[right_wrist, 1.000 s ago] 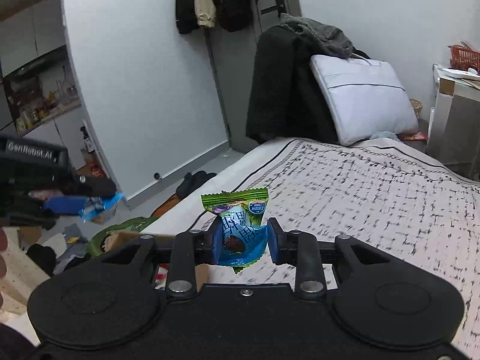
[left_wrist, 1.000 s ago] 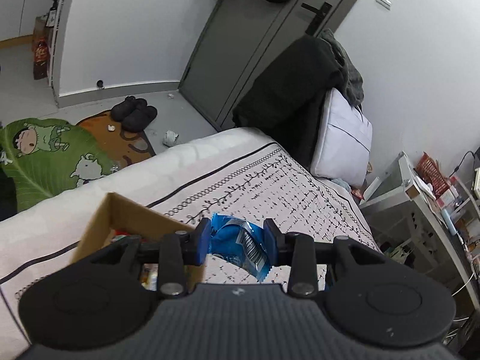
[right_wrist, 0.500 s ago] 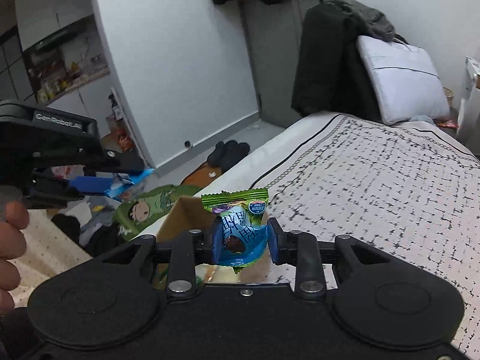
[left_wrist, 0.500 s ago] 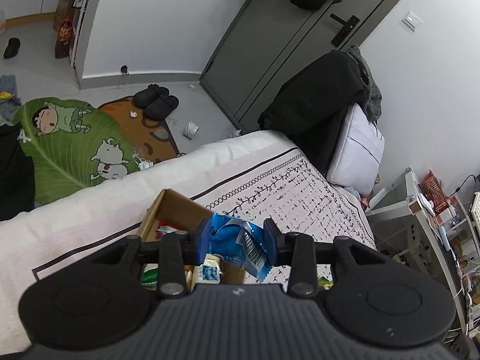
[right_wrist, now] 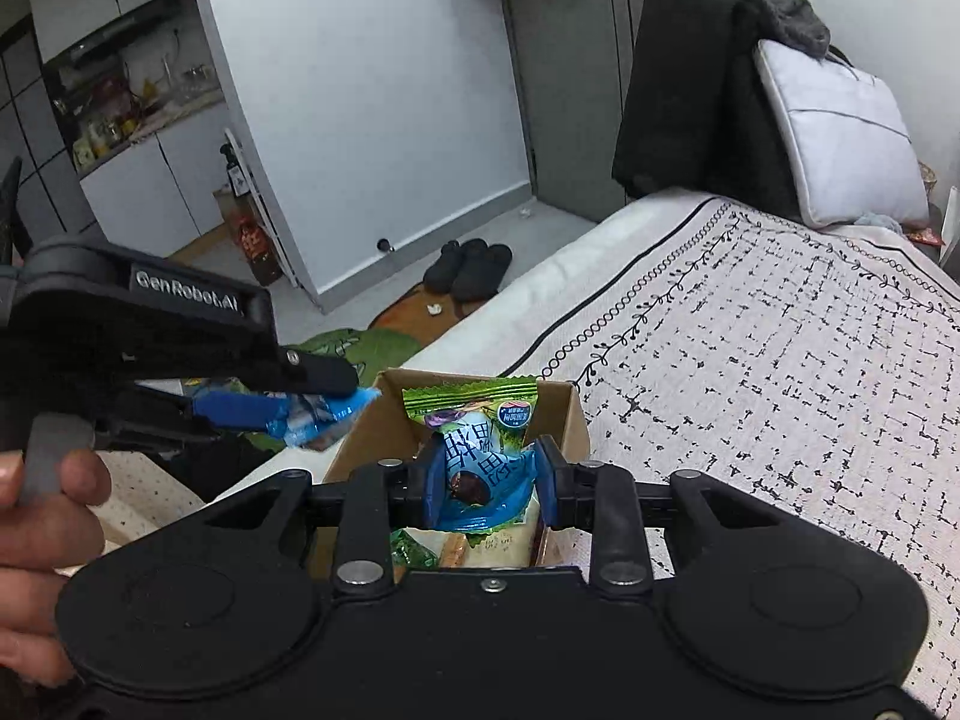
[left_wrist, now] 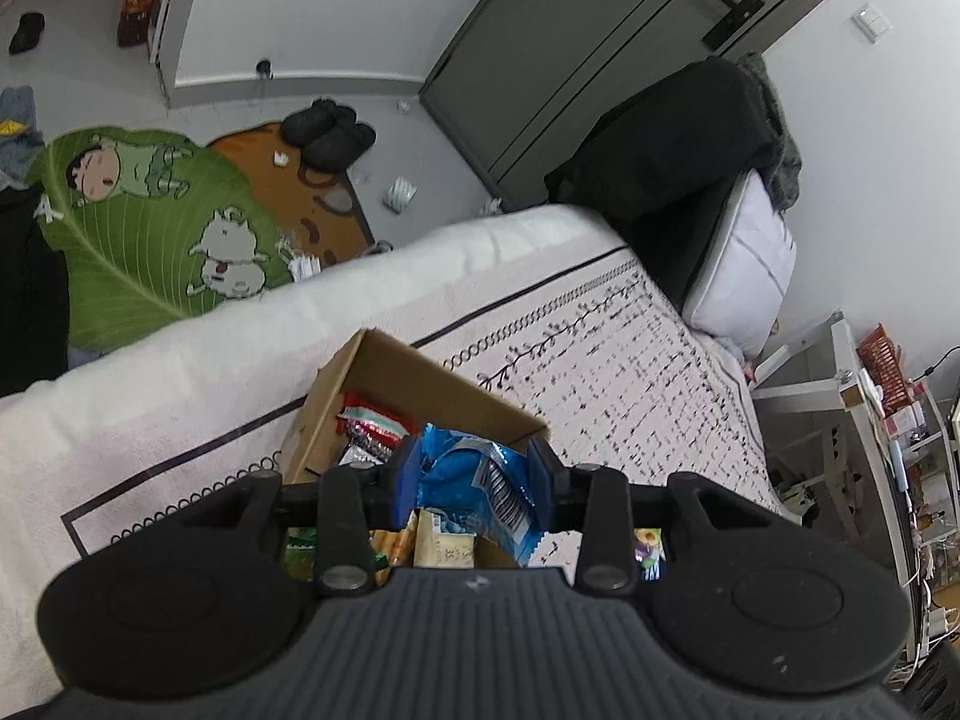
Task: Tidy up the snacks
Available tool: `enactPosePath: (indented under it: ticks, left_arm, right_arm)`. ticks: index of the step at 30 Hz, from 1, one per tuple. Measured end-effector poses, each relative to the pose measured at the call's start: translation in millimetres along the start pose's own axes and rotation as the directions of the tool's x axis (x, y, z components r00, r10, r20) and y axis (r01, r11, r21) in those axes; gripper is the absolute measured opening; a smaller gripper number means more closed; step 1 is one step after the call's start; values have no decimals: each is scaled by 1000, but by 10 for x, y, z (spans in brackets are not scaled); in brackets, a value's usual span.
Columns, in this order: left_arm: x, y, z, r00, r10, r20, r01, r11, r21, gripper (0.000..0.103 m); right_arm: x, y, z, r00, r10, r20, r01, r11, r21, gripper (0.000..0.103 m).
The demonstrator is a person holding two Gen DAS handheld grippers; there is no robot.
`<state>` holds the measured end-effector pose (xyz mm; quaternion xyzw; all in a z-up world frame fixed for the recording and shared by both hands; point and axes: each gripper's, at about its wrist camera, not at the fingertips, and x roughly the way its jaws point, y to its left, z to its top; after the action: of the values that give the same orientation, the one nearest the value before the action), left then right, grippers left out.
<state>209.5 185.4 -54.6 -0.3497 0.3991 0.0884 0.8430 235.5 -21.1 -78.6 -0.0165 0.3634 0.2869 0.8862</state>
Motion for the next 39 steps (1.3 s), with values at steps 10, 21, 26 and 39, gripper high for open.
enactPosePath:
  ticks: [10, 21, 26, 39]
  left_arm:
    - [383, 206, 133, 990, 25, -140, -32, 999, -44, 41]
    - [475, 381, 261, 984, 63, -168, -75, 995, -64, 67]
    - [402, 357, 297, 987, 64, -146, -73, 996, -52, 73]
    - [91, 178, 244, 996, 66, -58, -65, 998, 24, 86]
  right_arm:
    - [239, 73, 116, 998, -4, -65, 3, 1000, -18, 30]
    - [457, 148, 208, 994, 12, -106, -13, 1000, -6, 32]
    - [527, 152, 261, 991, -13, -132, 10, 1000, -24, 54]
    - [171, 35, 327, 988, -27, -149, 21, 999, -43, 67]
